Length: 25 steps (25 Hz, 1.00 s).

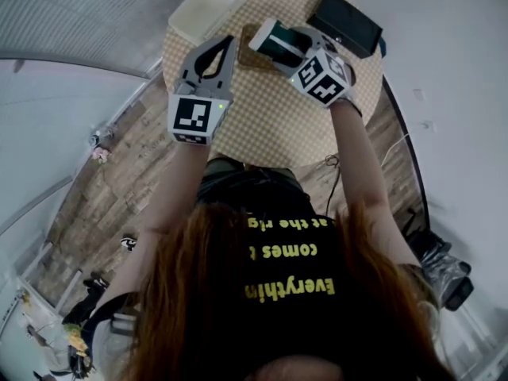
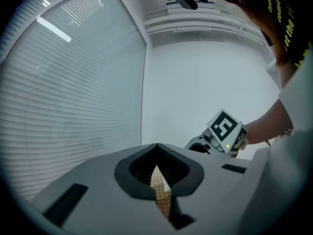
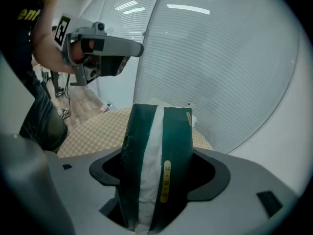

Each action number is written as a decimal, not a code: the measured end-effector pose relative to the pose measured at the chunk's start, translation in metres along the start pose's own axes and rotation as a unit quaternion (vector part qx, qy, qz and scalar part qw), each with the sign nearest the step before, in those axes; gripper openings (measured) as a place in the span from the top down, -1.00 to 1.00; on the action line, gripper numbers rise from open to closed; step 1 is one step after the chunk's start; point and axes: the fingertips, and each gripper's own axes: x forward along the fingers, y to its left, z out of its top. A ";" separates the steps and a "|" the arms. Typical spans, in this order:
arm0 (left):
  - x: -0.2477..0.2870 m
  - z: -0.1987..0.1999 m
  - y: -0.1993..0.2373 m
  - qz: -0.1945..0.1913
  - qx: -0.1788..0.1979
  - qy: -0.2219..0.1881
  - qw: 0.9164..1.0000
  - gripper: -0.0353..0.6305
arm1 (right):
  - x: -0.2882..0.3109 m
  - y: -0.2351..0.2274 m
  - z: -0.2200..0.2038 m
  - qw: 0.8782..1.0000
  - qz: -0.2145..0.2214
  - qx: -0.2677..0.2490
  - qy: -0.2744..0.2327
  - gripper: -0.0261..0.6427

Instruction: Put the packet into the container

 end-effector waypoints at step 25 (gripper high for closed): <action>-0.018 -0.017 0.020 0.044 -0.004 0.020 0.999 0.89 | 0.082 0.027 -0.045 0.976 0.166 -0.110 0.087 -0.17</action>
